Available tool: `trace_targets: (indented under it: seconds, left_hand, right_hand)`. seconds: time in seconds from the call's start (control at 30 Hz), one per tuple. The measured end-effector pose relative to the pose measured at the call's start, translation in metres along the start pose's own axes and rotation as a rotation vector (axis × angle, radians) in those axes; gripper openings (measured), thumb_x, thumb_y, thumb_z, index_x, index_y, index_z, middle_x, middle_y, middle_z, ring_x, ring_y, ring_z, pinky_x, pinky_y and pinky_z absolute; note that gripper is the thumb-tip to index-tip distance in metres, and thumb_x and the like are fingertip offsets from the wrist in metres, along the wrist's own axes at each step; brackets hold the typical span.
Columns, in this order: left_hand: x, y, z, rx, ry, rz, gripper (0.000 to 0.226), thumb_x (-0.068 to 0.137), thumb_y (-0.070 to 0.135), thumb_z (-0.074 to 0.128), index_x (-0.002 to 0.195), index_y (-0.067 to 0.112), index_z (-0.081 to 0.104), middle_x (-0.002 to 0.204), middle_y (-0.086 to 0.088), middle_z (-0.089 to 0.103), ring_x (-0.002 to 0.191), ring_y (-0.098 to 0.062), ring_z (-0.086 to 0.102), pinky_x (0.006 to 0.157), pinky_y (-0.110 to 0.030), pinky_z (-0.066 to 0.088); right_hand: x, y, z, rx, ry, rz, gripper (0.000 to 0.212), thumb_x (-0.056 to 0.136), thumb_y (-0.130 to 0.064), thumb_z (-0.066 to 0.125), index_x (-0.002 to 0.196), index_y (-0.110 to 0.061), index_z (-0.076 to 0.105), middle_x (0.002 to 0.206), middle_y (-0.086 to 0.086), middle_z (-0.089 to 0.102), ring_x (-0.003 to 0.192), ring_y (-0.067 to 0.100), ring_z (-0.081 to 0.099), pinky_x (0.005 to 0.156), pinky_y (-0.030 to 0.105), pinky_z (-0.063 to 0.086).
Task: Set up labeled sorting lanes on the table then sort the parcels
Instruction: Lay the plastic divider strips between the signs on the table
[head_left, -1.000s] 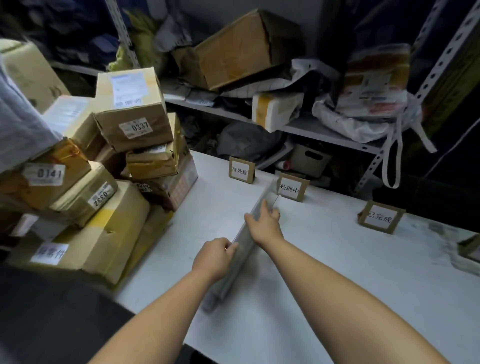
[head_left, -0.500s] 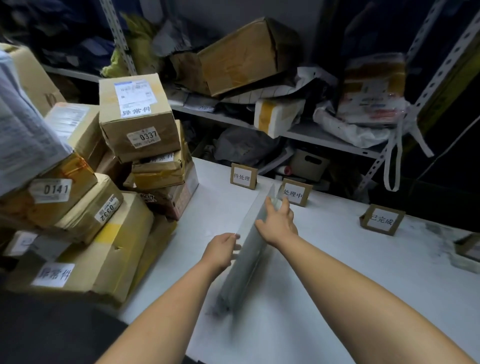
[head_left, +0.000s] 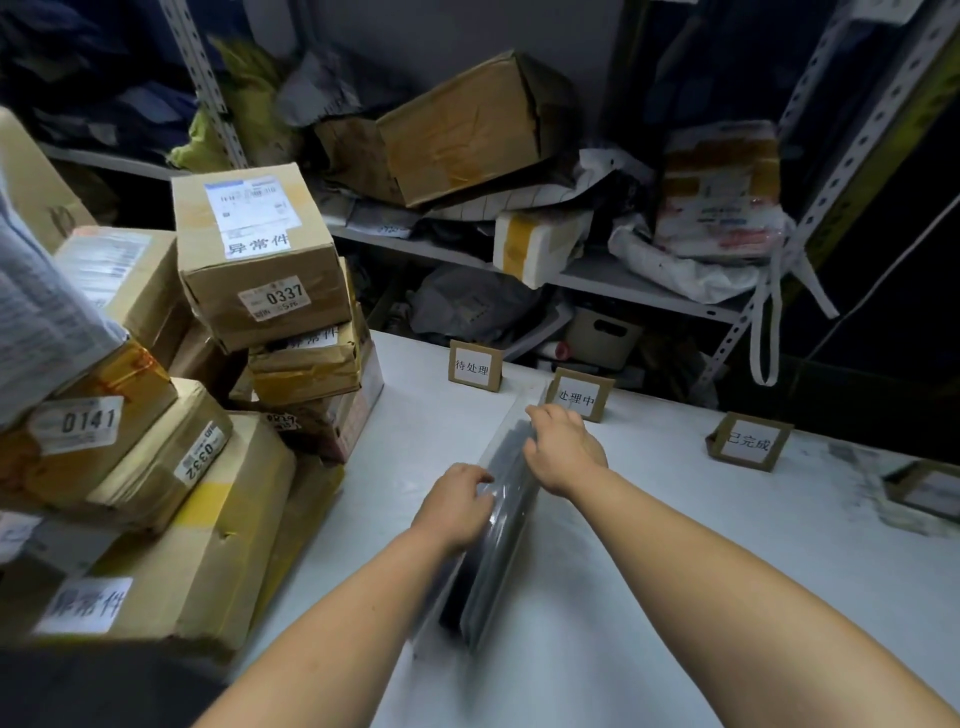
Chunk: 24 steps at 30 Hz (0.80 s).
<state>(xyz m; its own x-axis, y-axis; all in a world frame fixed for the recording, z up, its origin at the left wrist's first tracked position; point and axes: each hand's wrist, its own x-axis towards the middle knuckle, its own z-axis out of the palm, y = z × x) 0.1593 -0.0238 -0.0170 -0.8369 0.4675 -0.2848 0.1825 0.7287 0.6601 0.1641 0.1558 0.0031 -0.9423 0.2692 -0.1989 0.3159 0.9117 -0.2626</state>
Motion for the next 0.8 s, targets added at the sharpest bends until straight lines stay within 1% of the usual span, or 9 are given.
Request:
trace_targets:
  seconds: [0.07,0.13,0.17,0.27,0.4,0.5,0.57,0.67,0.8]
  left_hand:
    - [0.001,0.004,0.0,-0.017,-0.026,-0.016,0.037,0.096,0.036,0.05,0.109,0.008,0.071,0.117,-0.01,0.068,0.109,-0.027,0.062,0.094,-0.032,0.049]
    - [0.0,0.009,0.0,0.006,-0.071,-0.054,0.044,0.096,0.043,0.047,0.115,0.01,0.069,0.12,-0.008,0.068,0.111,-0.028,0.061,0.092,-0.03,0.048]
    - [-0.001,0.011,0.001,0.031,-0.079,-0.06,0.041,0.097,0.041,0.046,0.111,0.011,0.07,0.117,-0.008,0.068,0.109,-0.029,0.062,0.089,-0.031,0.049]
    - [0.001,0.02,0.006,0.182,-0.061,-0.054,0.029,0.094,0.029,0.042,0.084,0.01,0.061,0.098,-0.013,0.068,0.092,-0.033,0.063,0.071,-0.033,0.048]
    - [0.0,0.037,0.006,0.417,-0.029,-0.057,0.027,0.094,0.021,0.044,0.102,0.008,0.066,0.108,-0.015,0.065,0.099,-0.036,0.063,0.073,-0.033,0.046]
    - [0.004,0.042,0.001,0.426,0.005,-0.093,0.012,0.092,0.014,0.048,0.089,0.012,0.06,0.104,-0.013,0.066,0.094,-0.035,0.064,0.068,-0.032,0.044]
    - [0.008,0.042,-0.006,0.376,0.051,-0.113,0.012,0.092,0.017,0.053,0.081,0.013,0.055,0.096,-0.011,0.066,0.087,-0.034,0.063,0.065,-0.032,0.044]
    - [0.016,0.038,-0.014,0.258,0.097,-0.11,0.028,0.092,0.036,0.06,0.074,0.014,0.059,0.087,-0.011,0.069,0.083,-0.033,0.065,0.067,-0.032,0.05]
    - [0.021,0.031,-0.019,0.234,0.151,-0.044,0.038,0.099,0.039,0.052,0.071,0.014,0.052,0.088,-0.013,0.068,0.084,-0.036,0.063,0.063,-0.032,0.043]
  right_hand:
    - [0.002,0.001,-0.001,-0.061,-0.018,-0.021,0.054,0.103,-0.027,0.041,0.156,-0.025,0.033,0.155,0.005,0.04,0.14,0.029,0.035,0.107,0.045,0.043]
    - [0.003,0.001,-0.003,-0.127,-0.041,-0.04,0.05,0.103,-0.027,0.041,0.153,-0.025,0.039,0.151,0.007,0.044,0.137,0.029,0.037,0.105,0.044,0.045]
    - [0.004,0.0,-0.003,-0.161,-0.048,-0.05,0.048,0.103,-0.027,0.041,0.15,-0.024,0.043,0.148,0.007,0.047,0.136,0.029,0.038,0.104,0.044,0.045]
    - [0.008,-0.005,-0.009,-0.234,-0.074,-0.066,0.042,0.098,-0.028,0.043,0.139,-0.026,0.056,0.137,0.005,0.055,0.129,0.027,0.043,0.099,0.041,0.045]
    - [0.016,-0.01,-0.017,-0.17,-0.131,-0.036,0.039,0.089,-0.022,0.051,0.124,-0.032,0.065,0.124,0.002,0.064,0.122,0.024,0.049,0.092,0.037,0.046]
    - [0.021,-0.01,-0.02,-0.127,-0.082,-0.011,0.036,0.093,-0.02,0.05,0.121,-0.036,0.066,0.12,0.003,0.063,0.121,0.023,0.053,0.094,0.036,0.049]
    - [0.023,-0.011,-0.019,-0.112,-0.046,0.008,0.037,0.097,-0.016,0.047,0.125,-0.033,0.064,0.122,0.004,0.061,0.123,0.025,0.053,0.096,0.036,0.048]
    - [0.024,-0.012,-0.017,-0.132,0.007,0.004,0.042,0.099,-0.013,0.042,0.135,-0.029,0.055,0.133,0.005,0.061,0.126,0.027,0.049,0.097,0.039,0.046]
    - [0.024,-0.012,-0.018,-0.062,-0.021,0.045,0.062,0.1,-0.015,0.041,0.158,-0.031,0.026,0.136,0.013,0.06,0.126,0.033,0.052,0.096,0.04,0.046]
